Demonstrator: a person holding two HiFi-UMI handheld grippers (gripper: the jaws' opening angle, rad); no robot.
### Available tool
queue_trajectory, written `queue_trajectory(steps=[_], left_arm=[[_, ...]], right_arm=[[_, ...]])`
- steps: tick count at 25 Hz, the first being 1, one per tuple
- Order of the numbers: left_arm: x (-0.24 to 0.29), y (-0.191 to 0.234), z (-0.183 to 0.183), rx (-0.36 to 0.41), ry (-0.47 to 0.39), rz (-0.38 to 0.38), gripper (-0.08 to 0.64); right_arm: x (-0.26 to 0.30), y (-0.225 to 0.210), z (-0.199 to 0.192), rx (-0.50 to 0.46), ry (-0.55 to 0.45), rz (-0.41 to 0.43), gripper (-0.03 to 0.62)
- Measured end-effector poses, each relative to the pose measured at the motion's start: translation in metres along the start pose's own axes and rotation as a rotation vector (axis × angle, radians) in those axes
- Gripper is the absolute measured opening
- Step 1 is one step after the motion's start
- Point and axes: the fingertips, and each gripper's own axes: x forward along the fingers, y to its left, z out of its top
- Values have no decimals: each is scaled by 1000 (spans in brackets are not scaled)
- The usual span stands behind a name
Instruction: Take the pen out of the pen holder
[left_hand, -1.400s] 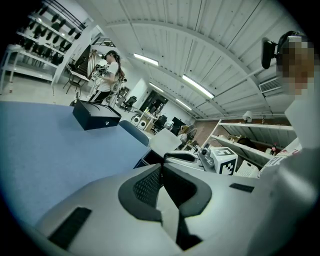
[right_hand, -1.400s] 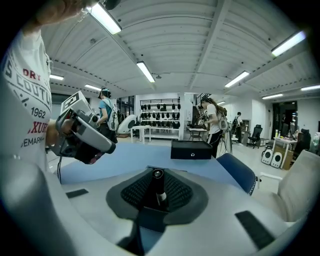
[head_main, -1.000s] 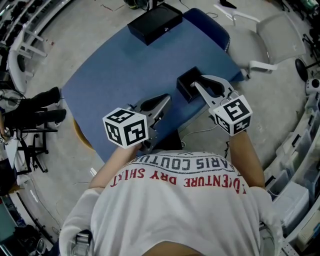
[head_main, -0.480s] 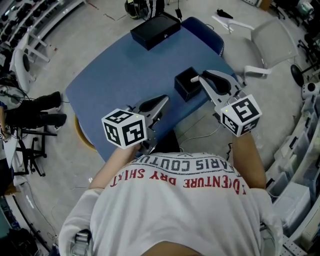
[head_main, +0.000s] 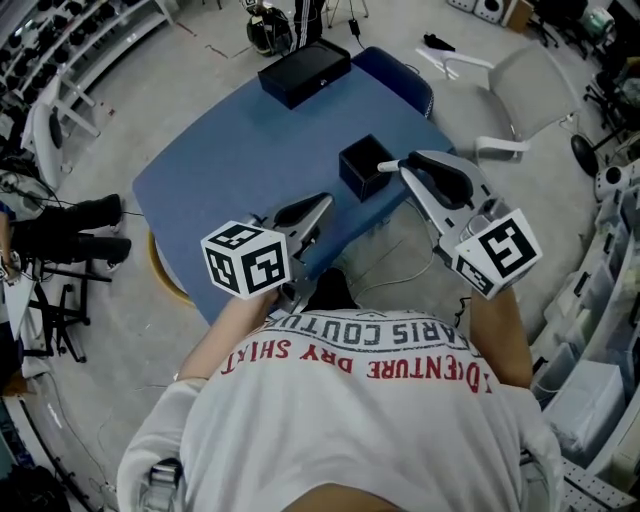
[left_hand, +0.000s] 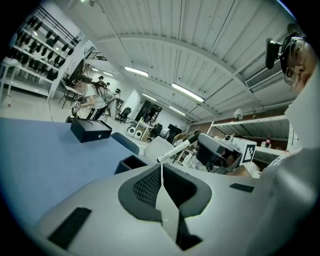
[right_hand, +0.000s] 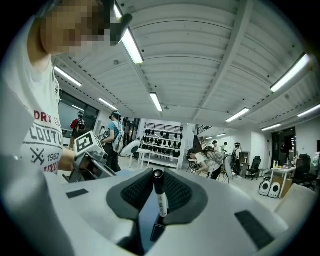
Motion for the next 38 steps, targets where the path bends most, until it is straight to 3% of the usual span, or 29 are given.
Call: queue_trajectory(steps=[6,21,38], left_arm=[[-1,-13,-3,21,-5,-5,35],[13,-36,-16,35,20,-62,35],[25,-41,-20,41,53,-101,35]], right_arm=[[-26,15,-2,40,-12,19,75],[-53,27,-52,201,23,-10,75],[-57,25,-58,221,29,-32,75]])
